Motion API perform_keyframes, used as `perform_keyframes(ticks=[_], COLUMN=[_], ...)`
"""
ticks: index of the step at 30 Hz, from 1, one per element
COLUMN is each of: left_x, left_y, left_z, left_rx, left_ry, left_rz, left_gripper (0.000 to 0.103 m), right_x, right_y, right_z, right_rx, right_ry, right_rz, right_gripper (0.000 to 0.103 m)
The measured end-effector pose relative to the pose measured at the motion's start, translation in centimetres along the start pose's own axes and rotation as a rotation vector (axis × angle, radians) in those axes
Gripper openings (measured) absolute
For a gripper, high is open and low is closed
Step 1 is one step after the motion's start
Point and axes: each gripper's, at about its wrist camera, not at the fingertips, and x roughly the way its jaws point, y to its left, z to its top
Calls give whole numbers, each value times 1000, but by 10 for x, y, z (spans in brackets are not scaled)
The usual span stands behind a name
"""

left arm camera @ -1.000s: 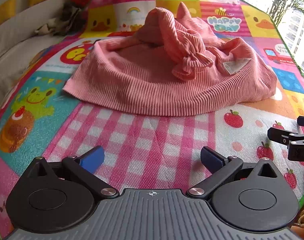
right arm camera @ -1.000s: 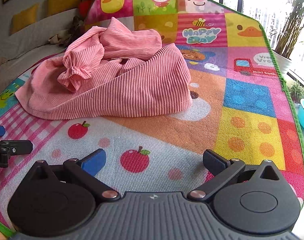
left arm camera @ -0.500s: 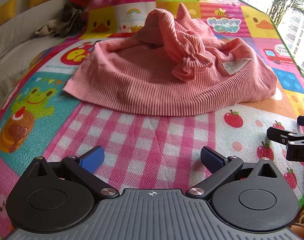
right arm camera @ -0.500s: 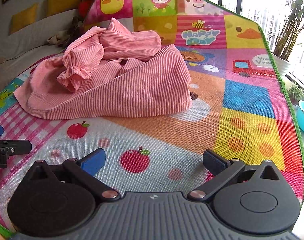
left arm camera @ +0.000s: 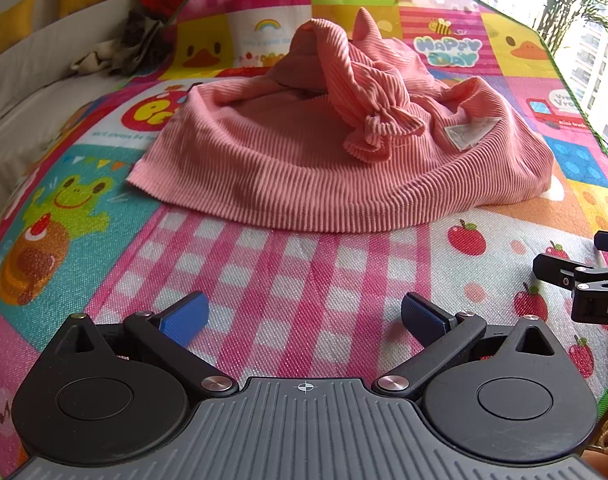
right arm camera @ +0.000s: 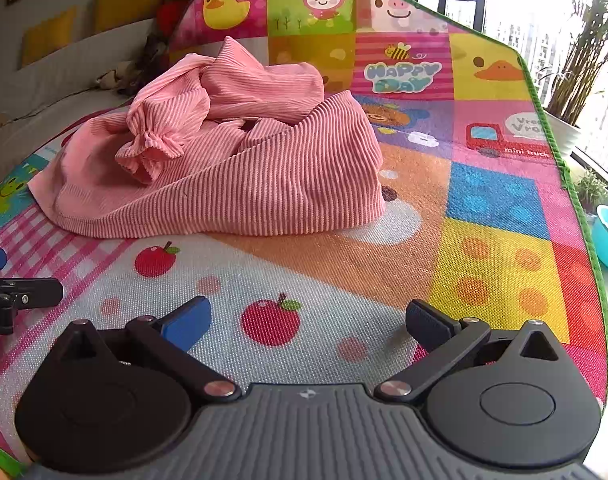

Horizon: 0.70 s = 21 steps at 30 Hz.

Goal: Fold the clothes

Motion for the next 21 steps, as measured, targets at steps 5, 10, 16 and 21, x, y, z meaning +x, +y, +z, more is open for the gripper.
perform_keyframes(ticks=[5,10,16,21], left_x=[-1,-1,-1,-1], left_y=[0,-1,-1,-1], left_z=[0,-1,-2,-2], left_rx=[6,12,13,12], left_ry=[-1,-6,-8,-12], left_rz=[1,2,3,-2], left_gripper=[103,103,103,103], right_x=[0,1,0,0], right_y=[-1,-2,-1,-3], right_z=[1,2,0,1], right_rx=[-3,-10,-19,-19], right_ry=[11,16,5,11], right_rz=[6,13,11,25], right_gripper=[103,103,103,103])
